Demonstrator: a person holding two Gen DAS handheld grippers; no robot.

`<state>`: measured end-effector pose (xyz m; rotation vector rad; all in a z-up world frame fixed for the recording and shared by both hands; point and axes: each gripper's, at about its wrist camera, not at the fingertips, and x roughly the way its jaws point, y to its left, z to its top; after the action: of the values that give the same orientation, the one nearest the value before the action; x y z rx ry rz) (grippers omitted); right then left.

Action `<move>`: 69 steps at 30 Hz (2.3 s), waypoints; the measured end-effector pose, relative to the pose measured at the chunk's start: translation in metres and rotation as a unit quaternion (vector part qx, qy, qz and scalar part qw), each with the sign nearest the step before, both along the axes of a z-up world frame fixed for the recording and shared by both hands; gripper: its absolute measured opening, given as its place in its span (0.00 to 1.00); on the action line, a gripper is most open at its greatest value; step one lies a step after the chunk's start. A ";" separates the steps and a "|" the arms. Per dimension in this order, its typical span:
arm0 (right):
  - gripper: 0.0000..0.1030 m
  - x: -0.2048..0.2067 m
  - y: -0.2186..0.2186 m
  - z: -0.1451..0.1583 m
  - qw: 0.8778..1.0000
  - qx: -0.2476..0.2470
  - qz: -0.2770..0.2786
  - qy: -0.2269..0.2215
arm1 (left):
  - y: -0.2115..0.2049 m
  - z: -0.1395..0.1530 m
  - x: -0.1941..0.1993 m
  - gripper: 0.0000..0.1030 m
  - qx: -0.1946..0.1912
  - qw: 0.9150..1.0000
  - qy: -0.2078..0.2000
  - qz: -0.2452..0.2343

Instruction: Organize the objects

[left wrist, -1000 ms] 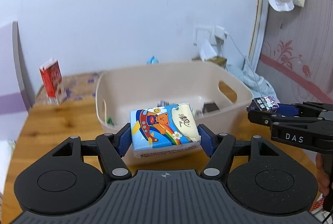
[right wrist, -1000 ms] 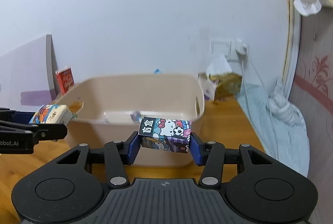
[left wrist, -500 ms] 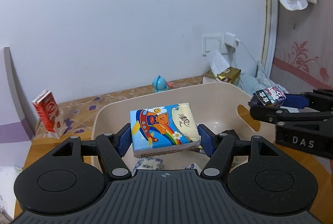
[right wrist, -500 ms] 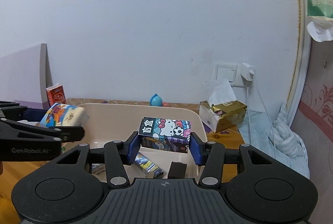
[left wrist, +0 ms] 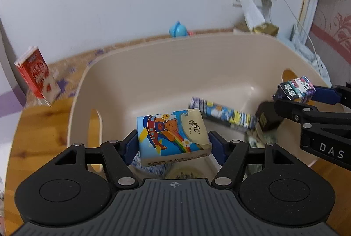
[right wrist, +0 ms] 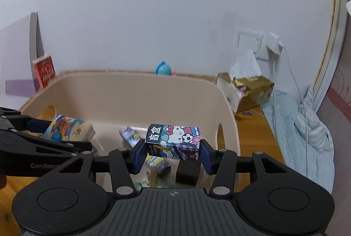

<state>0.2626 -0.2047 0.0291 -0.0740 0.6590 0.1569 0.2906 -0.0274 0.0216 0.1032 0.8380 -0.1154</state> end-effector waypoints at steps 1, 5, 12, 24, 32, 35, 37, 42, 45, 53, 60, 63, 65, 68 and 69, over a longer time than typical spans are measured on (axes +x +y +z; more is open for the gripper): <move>0.57 0.001 0.000 -0.001 1.000 -0.001 0.000 0.003 | 0.001 -0.001 -0.001 0.67 -0.002 1.000 0.005 -0.001; 0.75 -0.009 -0.002 0.003 1.000 0.007 -0.004 -0.001 | 0.005 0.005 -0.010 0.70 -0.006 1.000 0.001 -0.002; 0.97 -0.035 -0.010 0.020 1.000 0.006 -0.007 -0.013 | 0.007 0.035 -0.039 0.84 -0.016 0.999 -0.037 0.006; 1.00 -0.094 -0.008 0.052 0.999 0.013 -0.002 -0.043 | 0.012 0.063 -0.089 0.85 -0.026 0.997 -0.068 0.011; 1.00 -0.140 -0.008 0.063 0.998 0.010 0.009 -0.057 | 0.004 0.068 -0.136 0.85 -0.010 0.997 -0.081 0.004; 1.00 -0.154 -0.009 0.061 0.998 0.011 0.016 -0.055 | 0.003 0.070 -0.155 0.85 -0.013 0.996 -0.087 0.004; 1.00 -0.162 -0.010 0.058 0.999 0.013 0.019 -0.049 | 0.002 0.071 -0.167 0.85 -0.016 0.996 -0.088 0.003; 1.00 -0.181 -0.011 0.052 0.999 0.021 0.026 -0.043 | 0.001 0.069 -0.197 0.85 -0.007 0.996 -0.091 0.000; 1.00 -0.193 -0.008 0.049 0.998 0.014 0.039 -0.042 | 0.002 0.067 -0.216 0.85 -0.013 0.996 -0.091 -0.002; 1.00 -0.221 -0.010 0.043 0.998 0.028 0.047 -0.040 | 0.009 0.057 -0.252 0.86 -0.026 0.996 -0.086 0.015; 1.00 -0.236 -0.020 0.033 0.998 0.057 0.039 -0.016 | 0.013 0.057 -0.278 0.87 -0.021 0.996 -0.085 0.024; 1.00 -0.242 -0.021 0.032 0.997 0.058 0.039 -0.014 | 0.010 0.058 -0.286 0.87 -0.015 0.996 -0.084 0.016; 1.00 -0.246 -0.020 0.034 0.997 0.054 0.042 -0.017 | 0.011 0.060 -0.289 0.87 -0.016 0.996 -0.085 0.012; 1.00 -0.248 -0.021 0.037 0.997 0.057 0.042 -0.020 | 0.012 0.060 -0.291 0.88 -0.020 0.996 -0.086 0.013; 1.00 -0.248 -0.022 0.038 0.997 0.058 0.042 -0.020 | 0.012 0.060 -0.292 0.88 -0.020 0.996 -0.086 0.013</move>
<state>0.0146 -0.2264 0.0667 0.0078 0.6055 0.2739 -0.0011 -0.0153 0.0811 0.0635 0.6651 -0.0970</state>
